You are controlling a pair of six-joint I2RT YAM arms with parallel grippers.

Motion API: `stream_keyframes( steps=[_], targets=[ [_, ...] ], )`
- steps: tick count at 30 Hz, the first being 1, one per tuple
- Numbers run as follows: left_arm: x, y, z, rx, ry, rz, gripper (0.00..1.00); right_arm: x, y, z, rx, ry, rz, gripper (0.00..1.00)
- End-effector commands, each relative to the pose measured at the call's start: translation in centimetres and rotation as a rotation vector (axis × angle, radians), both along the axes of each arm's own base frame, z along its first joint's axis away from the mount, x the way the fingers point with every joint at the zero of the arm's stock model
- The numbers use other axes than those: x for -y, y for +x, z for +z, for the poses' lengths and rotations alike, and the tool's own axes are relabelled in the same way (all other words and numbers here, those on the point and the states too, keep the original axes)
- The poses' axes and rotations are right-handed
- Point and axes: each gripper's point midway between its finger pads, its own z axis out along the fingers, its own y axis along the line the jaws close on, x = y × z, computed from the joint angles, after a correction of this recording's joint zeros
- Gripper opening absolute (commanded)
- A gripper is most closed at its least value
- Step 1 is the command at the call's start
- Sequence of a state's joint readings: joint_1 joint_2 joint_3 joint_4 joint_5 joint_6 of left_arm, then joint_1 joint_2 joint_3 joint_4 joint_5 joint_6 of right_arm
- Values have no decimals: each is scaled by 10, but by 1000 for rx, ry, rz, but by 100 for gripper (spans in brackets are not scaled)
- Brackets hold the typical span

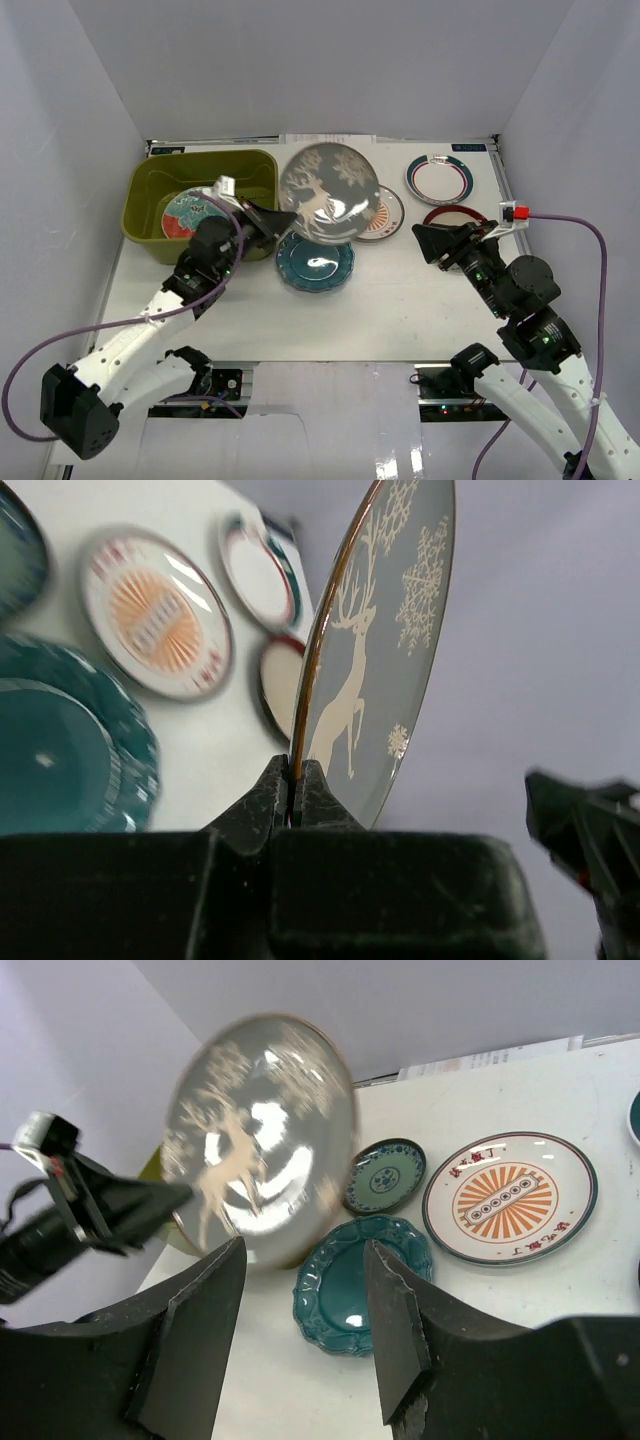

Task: Place the plates into the plastic bin on the countertop

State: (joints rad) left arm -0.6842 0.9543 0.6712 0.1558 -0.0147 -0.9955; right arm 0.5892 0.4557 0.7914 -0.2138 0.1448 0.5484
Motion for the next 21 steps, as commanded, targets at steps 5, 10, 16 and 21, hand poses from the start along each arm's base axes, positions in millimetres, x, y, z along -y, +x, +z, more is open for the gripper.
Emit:
stream_keyframes(
  steps=[5, 10, 16, 21],
  targets=[
    [-149, 72, 94, 171, 94, 385, 0, 2, 5, -7, 9, -30, -18, 57],
    [-216, 96, 77, 74, 151, 493, 0, 1, 7, -19, -4, -61, -20, 57],
    [-271, 107, 33, -65, 221, 627, 0, -1, 11, -40, -35, -97, -18, 57],
    [-276, 116, -6, -173, 263, 617, 0, -2, 12, -52, -51, -112, -16, 57]
  ],
)
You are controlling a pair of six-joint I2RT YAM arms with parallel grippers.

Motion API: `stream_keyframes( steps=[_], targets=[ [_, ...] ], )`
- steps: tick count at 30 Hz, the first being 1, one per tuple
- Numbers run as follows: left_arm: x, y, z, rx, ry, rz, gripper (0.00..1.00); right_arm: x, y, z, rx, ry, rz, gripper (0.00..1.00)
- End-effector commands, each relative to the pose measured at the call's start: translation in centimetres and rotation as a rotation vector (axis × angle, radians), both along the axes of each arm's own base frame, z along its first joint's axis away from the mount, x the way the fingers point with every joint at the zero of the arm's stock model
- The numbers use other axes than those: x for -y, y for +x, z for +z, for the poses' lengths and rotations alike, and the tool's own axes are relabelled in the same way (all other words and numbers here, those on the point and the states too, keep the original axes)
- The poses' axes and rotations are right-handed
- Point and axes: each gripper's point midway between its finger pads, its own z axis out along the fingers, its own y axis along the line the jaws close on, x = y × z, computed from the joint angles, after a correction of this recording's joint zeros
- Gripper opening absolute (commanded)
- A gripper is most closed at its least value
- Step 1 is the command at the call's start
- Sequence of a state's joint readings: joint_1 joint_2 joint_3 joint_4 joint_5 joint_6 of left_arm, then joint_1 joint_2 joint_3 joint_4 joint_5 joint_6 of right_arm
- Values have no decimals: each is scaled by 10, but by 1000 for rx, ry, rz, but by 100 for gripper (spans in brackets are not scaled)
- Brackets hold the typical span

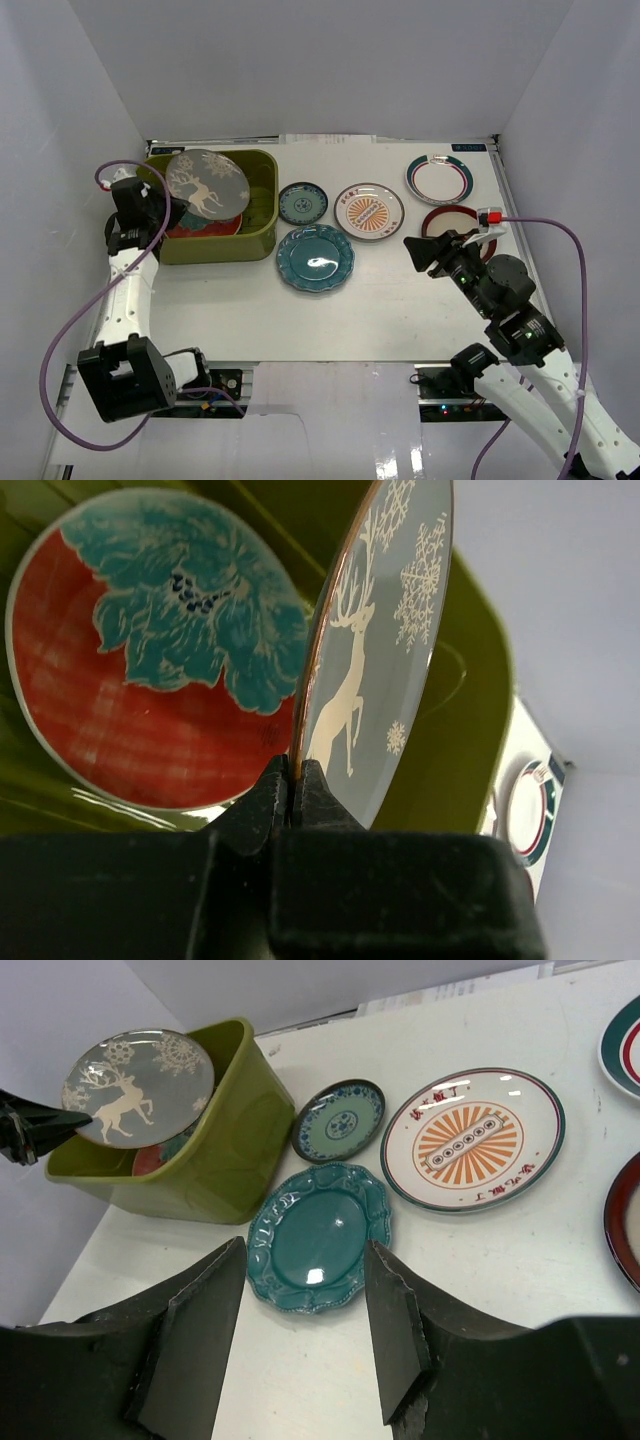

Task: Place the plates into the plastic bin on the countertop

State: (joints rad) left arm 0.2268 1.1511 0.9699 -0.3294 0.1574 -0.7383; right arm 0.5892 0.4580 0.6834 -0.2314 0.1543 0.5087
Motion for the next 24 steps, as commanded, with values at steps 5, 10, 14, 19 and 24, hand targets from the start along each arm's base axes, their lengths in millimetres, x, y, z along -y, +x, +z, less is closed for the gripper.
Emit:
stream_keyframes(
  steps=[5, 10, 14, 19, 24],
  targets=[
    [10, 17, 15, 73, 0, -79, 0, 2, 2, -2, 34, -21, -7, 57],
    [5, 22, -14, -12, 13, -79, 0, 2, 3, -10, 21, -32, -6, 57],
    [0, 22, -35, -80, 35, -75, 0, 2, 3, -15, 12, -36, -8, 57],
    [-1, 23, -52, -132, 47, -96, 10, 1, 4, -16, 10, -41, -6, 57],
    [-7, 17, -58, -161, 85, -80, 60, 1, 6, -29, -24, -52, -17, 57]
  ],
)
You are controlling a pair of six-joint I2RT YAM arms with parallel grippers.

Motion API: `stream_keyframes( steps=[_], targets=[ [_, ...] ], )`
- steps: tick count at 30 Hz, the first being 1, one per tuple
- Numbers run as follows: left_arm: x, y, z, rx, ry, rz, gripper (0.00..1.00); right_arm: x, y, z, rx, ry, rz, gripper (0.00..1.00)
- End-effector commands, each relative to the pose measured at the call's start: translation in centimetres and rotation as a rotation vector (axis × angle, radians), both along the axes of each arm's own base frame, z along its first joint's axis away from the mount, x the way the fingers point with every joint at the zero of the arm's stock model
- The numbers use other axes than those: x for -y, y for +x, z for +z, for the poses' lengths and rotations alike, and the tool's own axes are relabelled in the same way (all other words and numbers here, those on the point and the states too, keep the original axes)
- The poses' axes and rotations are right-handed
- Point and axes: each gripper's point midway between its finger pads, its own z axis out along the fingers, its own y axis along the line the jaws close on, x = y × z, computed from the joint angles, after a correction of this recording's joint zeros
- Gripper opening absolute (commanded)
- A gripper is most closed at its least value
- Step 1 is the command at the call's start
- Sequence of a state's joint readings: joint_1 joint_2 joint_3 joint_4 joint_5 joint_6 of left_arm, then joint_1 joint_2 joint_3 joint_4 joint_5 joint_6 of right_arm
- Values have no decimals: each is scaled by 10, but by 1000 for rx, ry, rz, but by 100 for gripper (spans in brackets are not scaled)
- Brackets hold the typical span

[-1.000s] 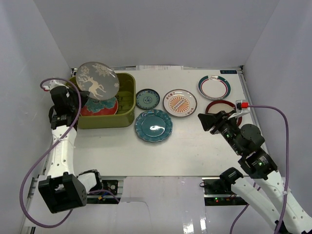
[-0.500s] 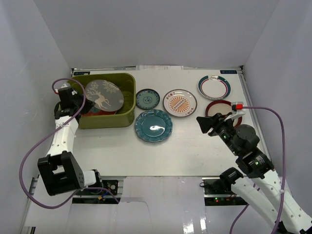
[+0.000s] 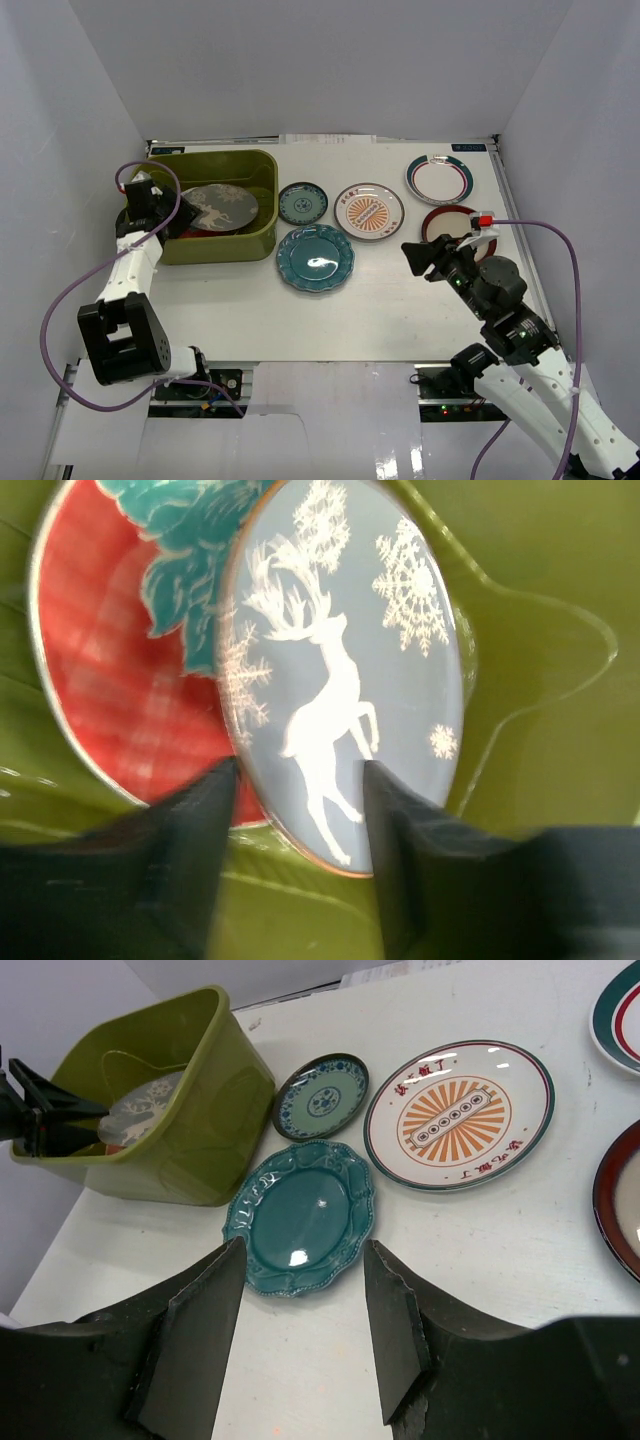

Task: Place the plates into the plastic bin on the countertop

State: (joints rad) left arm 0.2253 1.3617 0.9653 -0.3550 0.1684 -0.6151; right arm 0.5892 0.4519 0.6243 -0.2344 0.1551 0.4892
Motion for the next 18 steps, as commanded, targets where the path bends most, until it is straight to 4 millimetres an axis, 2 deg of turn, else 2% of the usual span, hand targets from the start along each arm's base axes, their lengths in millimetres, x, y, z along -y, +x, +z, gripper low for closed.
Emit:
stream_keyframes(
  steps=[1, 2, 3, 6, 11, 14, 15, 16, 18],
  targets=[
    [-4, 7, 25, 74, 44, -5, 66, 1, 5, -8, -8, -12, -19, 57],
    [-4, 6, 25, 74, 45, -5, 73, 0, 6, -16, -31, -14, -18, 57],
    [-4, 5, 26, 78, 45, -1, 84, -2, 5, -23, -60, 1, -17, 57],
    [-4, 1, 24, 75, 50, 5, 97, -5, 7, -57, -155, 2, -32, 58],
    [-9, -4, 36, 101, 191, 12, 98, -4, 13, -113, -322, -24, -101, 61],
    [-12, -9, 48, 127, 274, 45, 98, 2, 25, -120, -348, -26, -173, 67],
    [-7, -9, 51, 138, 301, 28, 98, 6, 30, -121, -348, -26, -196, 70],
    [-9, -12, 60, 161, 332, 43, 98, 16, 38, -121, -348, -24, -253, 72],
    [1, -12, 74, 210, 365, 11, 98, 30, 53, -121, -358, -16, -324, 75]
  ],
)
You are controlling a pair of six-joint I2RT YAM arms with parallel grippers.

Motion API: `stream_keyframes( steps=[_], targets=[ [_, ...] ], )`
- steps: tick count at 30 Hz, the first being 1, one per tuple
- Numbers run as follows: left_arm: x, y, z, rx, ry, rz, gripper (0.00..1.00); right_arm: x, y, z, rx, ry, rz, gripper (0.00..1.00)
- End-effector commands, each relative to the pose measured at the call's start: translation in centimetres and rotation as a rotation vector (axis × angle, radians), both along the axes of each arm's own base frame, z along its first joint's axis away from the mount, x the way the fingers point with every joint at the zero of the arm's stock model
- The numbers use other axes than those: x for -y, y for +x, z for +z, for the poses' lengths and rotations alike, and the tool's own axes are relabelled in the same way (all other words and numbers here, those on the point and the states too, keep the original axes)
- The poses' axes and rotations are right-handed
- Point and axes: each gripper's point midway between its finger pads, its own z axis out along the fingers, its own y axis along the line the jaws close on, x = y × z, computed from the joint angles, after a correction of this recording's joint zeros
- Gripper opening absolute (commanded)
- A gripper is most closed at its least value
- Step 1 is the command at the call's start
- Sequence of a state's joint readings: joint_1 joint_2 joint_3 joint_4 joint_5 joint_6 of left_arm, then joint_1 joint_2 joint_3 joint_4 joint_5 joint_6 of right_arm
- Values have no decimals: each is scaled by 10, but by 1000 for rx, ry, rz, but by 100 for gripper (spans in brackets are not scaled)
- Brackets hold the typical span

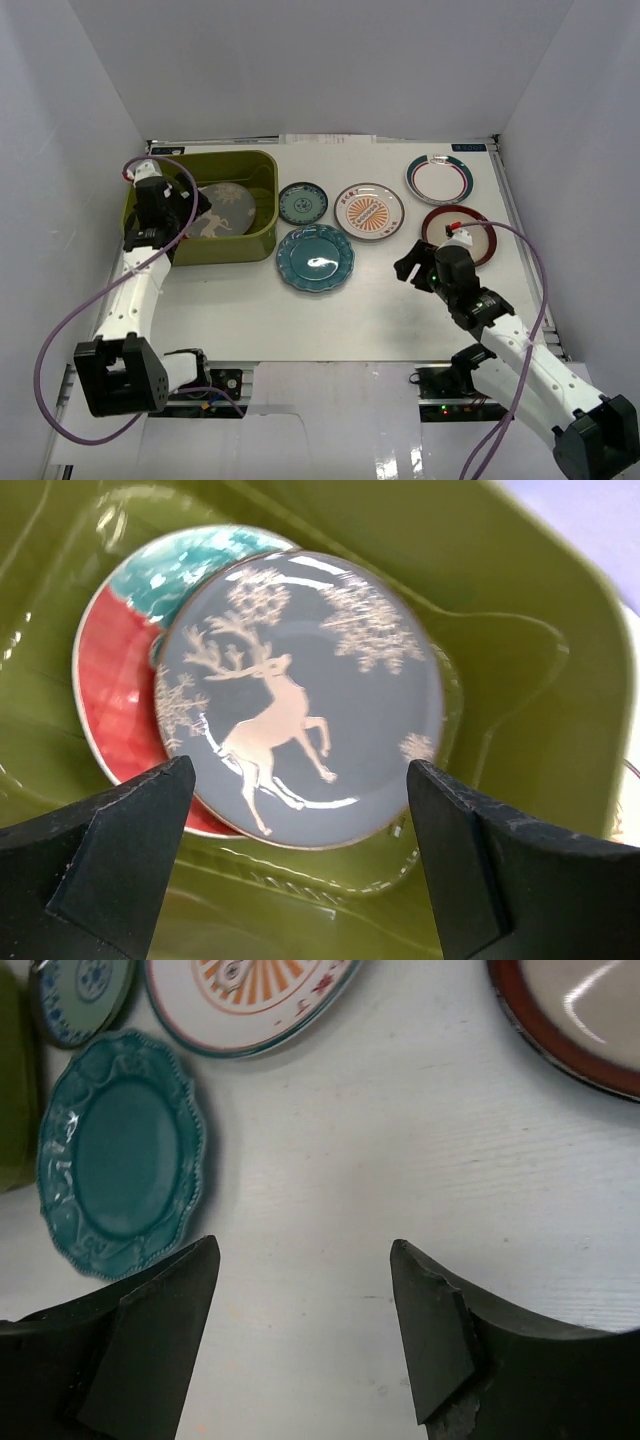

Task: Place the plates into the plastic bin on the countertop

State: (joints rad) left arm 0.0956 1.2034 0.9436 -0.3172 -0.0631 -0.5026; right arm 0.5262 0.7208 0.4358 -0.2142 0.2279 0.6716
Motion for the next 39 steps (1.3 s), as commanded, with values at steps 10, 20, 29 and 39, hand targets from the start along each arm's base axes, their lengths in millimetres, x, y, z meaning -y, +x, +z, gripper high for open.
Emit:
stream_keyframes(
  steps=[10, 20, 29, 39],
  targets=[
    [114, -48, 132, 432, 135, -458, 98, 159, 60, -12, 9, 128, -685, 69],
    [225, -133, 110, 400, -149, -1008, 98, 212, 54, -64, -69, 195, -896, 67],
    [252, -161, 96, 338, -227, -1182, 98, 206, 79, -100, -173, 294, -838, 50],
    [269, -140, 81, 196, -273, -1193, 98, 215, 66, -103, -165, 364, -834, 8]
  ],
)
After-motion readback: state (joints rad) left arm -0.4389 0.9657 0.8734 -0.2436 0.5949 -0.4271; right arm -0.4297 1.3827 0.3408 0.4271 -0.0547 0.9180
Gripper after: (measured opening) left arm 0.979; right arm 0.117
